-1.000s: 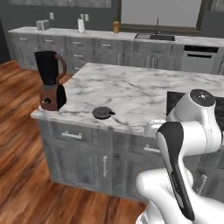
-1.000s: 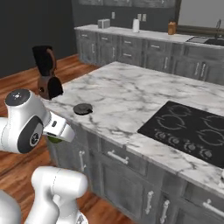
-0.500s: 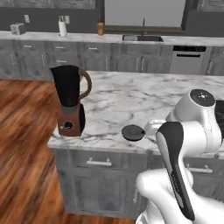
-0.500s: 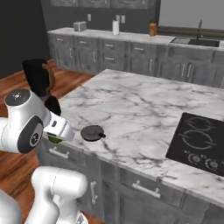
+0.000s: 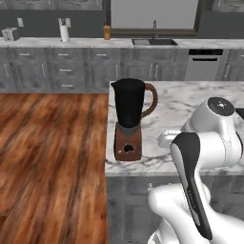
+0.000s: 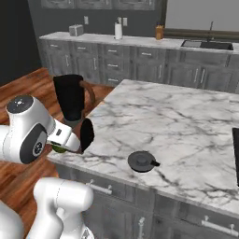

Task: Grab the lime and garlic from the fridge, place them in the blender, close the lid, and turn on the blender to create a marinade.

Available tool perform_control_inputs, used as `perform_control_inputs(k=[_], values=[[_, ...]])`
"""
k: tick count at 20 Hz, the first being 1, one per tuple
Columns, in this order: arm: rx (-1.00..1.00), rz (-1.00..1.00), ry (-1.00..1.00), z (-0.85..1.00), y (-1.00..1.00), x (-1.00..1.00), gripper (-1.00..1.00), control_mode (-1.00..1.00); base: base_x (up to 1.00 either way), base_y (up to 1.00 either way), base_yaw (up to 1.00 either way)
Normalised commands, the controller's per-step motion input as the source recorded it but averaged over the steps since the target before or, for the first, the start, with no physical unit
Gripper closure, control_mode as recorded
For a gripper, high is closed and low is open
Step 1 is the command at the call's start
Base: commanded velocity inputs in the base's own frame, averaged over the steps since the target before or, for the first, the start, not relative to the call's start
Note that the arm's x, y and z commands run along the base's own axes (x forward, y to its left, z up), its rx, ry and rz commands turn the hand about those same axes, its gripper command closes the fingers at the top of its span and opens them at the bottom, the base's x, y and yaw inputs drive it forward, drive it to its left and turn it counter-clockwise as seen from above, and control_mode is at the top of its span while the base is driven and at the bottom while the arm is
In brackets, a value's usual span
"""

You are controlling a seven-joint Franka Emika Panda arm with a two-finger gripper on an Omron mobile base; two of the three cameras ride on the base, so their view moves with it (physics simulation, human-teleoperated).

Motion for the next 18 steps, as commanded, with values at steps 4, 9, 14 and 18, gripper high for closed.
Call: perform_control_inputs(k=[4,9,14,18], values=[[0.00,0.00,0.00,0.00,0.00,0.00,1.00,1.00,0.45,0.90,-0.19],[0.00,0.00,0.00,0.00,0.00,0.00,1.00,1.00,0.60,0.34,-0.19],[0.00,0.00,0.00,0.00,0.00,0.00,1.00,1.00,0.24,-0.10,-0.11],[0.00,0.00,-0.02,0.25,-0.04,0.01,1.00,-1.00,-0.02,-0.18,-0.03]])
